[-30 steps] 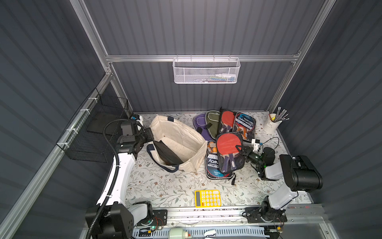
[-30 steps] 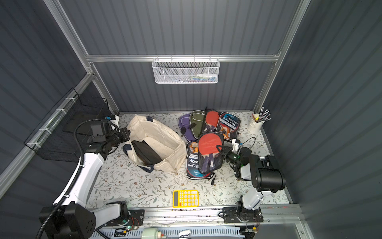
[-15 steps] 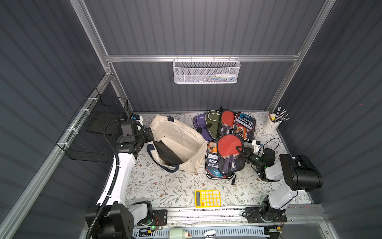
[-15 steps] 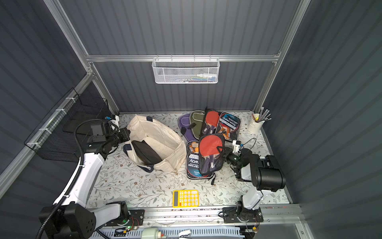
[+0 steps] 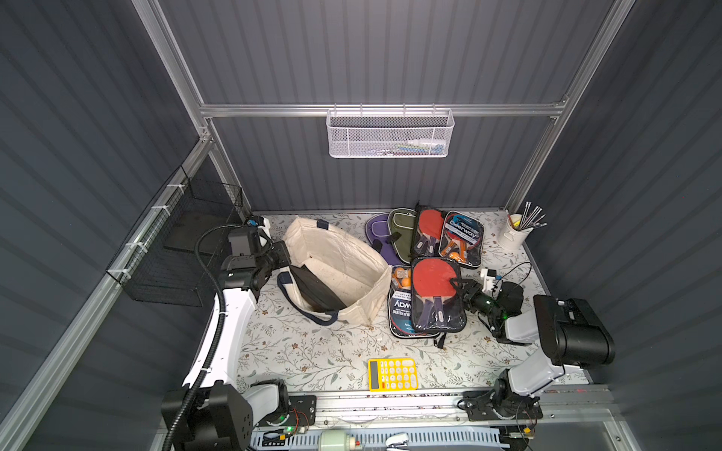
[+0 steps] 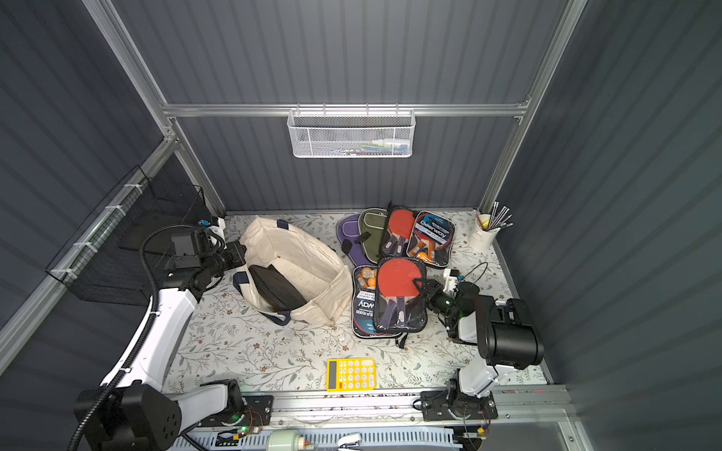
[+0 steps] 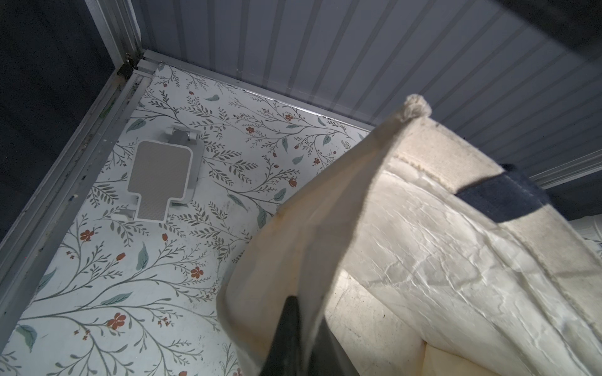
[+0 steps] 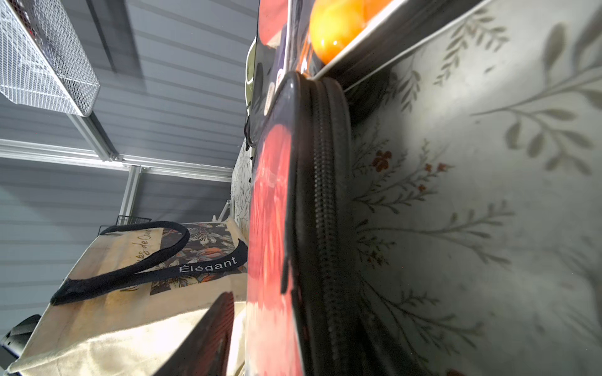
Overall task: Remove the ping pong set from the canvas bag
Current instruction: Place the ping pong set at the ping pong set.
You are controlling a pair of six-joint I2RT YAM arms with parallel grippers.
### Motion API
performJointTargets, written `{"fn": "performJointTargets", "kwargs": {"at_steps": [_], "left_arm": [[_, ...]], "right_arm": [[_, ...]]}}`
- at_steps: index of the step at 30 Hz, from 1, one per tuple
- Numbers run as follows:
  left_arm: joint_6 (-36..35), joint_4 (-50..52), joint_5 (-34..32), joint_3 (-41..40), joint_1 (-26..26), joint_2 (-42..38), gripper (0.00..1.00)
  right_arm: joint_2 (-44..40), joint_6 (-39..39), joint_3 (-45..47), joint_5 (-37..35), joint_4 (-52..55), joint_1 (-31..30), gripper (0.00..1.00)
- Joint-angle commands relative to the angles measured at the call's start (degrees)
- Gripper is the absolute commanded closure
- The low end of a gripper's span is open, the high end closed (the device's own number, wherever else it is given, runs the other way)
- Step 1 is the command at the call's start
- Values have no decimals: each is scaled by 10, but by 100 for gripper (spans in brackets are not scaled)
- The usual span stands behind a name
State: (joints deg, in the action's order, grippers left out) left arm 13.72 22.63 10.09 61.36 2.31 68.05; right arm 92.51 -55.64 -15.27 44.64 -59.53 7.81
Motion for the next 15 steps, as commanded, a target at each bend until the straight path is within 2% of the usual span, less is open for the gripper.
{"fn": "performJointTargets", "kwargs": {"at_steps": [1,5,9,15], "left_arm": [[-11,-16,1,10,2,1,100],[-11,-15,0,10,2,0,100],[-11,-16,1,9,2,-3,100],[-11,-16,1,9,2,-5,100]], "right_arm": [[-35,34,2,-9,41,10,42],[-72,53,2,-24,89,16,41],[-108,84,-13,-49,176,18,34],[-143,106,-31,-79,256,18,32]]}}
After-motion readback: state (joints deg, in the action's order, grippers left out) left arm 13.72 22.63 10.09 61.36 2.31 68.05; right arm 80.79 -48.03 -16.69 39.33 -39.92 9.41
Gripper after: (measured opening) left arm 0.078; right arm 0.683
